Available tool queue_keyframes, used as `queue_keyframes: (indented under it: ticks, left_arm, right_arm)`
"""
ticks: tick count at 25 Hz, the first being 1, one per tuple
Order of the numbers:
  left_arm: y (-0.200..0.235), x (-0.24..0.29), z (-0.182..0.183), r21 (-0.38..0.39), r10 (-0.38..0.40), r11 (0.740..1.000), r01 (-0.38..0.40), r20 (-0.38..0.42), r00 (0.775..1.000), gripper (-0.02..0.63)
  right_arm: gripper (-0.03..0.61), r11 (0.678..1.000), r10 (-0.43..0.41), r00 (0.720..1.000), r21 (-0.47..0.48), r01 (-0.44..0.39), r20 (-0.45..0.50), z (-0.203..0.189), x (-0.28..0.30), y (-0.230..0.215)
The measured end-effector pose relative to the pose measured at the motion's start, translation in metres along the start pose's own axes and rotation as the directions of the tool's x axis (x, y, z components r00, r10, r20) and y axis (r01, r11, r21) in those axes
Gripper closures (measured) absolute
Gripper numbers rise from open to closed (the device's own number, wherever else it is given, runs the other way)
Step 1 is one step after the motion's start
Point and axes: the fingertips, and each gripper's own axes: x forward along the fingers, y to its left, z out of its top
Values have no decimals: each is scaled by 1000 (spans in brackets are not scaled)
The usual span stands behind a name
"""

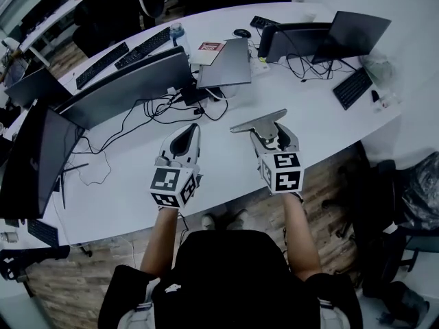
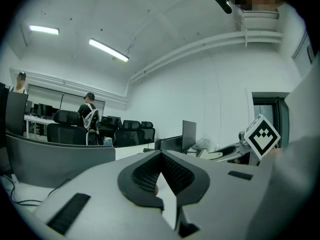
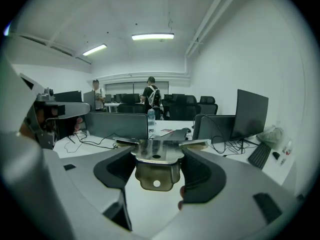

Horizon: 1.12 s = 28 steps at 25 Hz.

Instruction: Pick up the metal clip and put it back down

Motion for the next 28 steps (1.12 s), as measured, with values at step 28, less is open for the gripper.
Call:
queue_keyframes:
  ticks: [28]
  left_arm:
    - [-18, -37, 98, 116, -26, 993, 4, 185, 982, 604]
  right_arm:
    - [276, 999, -24, 965, -37, 35, 262, 109, -72, 4]
